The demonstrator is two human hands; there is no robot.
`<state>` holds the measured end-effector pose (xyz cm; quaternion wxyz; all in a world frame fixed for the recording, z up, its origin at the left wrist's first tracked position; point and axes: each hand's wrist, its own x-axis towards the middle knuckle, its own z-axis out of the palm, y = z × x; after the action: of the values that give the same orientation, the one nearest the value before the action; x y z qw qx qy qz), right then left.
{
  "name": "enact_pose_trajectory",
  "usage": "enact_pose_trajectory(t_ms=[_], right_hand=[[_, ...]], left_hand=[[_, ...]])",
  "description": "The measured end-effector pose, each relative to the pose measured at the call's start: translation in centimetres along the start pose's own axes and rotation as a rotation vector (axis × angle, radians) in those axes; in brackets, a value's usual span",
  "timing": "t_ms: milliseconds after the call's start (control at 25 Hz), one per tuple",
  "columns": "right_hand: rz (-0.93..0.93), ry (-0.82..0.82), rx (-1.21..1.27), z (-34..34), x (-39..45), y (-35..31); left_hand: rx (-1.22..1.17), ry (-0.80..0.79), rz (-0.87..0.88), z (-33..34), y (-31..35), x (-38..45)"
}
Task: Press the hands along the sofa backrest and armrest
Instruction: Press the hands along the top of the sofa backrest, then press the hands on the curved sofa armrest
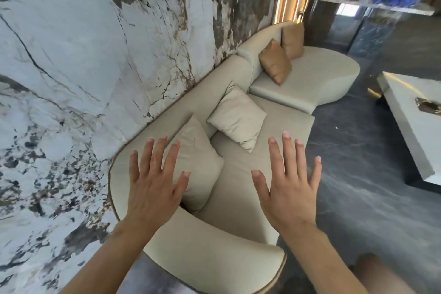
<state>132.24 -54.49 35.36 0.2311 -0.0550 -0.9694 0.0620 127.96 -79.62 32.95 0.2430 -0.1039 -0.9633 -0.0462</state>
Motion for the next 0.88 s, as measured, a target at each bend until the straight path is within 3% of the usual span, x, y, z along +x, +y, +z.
enact_pose_trajectory(t_ms=[480,880], right_hand=[[0.252,-0.040,-0.196,3.1,-4.2,-19.9],[0.375,-0.201,-0.113,11.3,-8.9,-23.2]], left_hand=[[-0.184,-0.132,0.245,2.5,-19.7,3.1],[-0.189,-0.356,0.335,9.2,-24.4,-2.7]])
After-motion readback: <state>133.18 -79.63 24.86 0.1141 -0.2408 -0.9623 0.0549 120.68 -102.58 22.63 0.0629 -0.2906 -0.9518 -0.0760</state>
